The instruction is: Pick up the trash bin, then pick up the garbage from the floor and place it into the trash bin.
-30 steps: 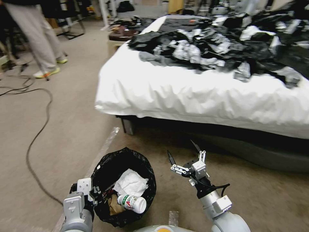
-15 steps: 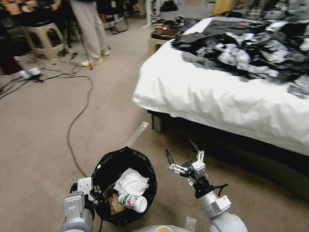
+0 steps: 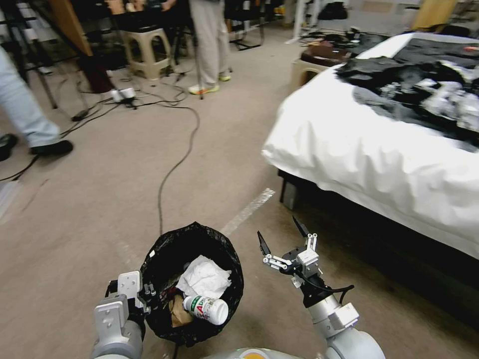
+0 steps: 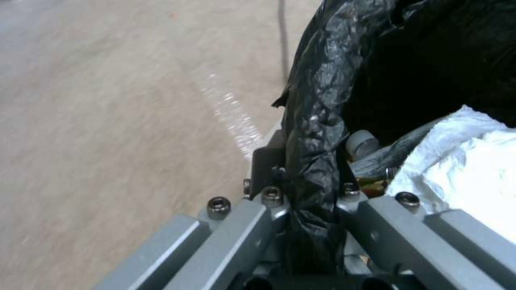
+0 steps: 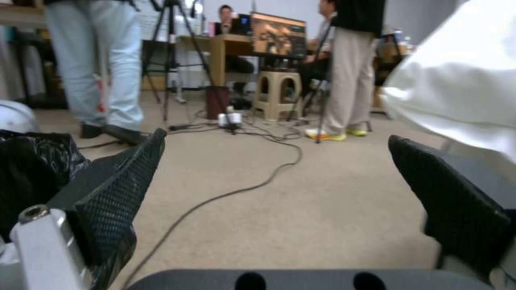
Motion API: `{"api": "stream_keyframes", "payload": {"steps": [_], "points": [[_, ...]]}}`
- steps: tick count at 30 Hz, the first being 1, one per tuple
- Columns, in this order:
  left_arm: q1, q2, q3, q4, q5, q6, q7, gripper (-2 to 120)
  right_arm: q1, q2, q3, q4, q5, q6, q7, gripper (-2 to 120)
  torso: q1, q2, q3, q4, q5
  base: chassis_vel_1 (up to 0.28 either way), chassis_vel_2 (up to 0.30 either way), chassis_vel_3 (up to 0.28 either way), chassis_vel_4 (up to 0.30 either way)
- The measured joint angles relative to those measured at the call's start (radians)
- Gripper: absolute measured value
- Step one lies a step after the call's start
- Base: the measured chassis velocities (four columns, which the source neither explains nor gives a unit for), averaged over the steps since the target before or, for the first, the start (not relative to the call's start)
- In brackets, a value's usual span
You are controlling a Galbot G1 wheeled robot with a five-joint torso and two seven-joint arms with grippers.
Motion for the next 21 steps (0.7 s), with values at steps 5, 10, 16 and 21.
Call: {"api": "stream_keyframes", "payload": {"steps": [5,10,16,21], "points": [[-0.003,-0.001,-0.008,0.0,-0.01,0.002,-0.003,0,0.003,-0.001,0.002,-0.001,0.0,0.0,0.0,100,0.0,0.0,0.0,0.0001,0.0,0.14,0.119,0.123,0.134],[-0.011,-0.003,-0.014,0.0,-0.022,0.007,-0.006,0,0.005,-0.001,0.003,-0.003,-0.001,0.0,-0.001,100,0.0,0.0,0.0,0.0,0.0,0.129,0.135,0.126,0.126],[-0.019,-0.004,-0.03,0.0,-0.043,0.009,-0.009,0,-0.001,0.0,0.007,-0.002,-0.004,0.001,-0.002,100,0.0,0.0,0.0,0.0,0.0,0.112,0.118,0.132,0.127],[-0.021,-0.005,-0.042,0.014,-0.055,0.004,-0.011,0,-0.008,0.001,0.007,-0.002,-0.008,0.002,-0.002,100,0.0,0.0,0.0,0.0001,0.0001,0.135,0.133,0.132,0.133]]}}
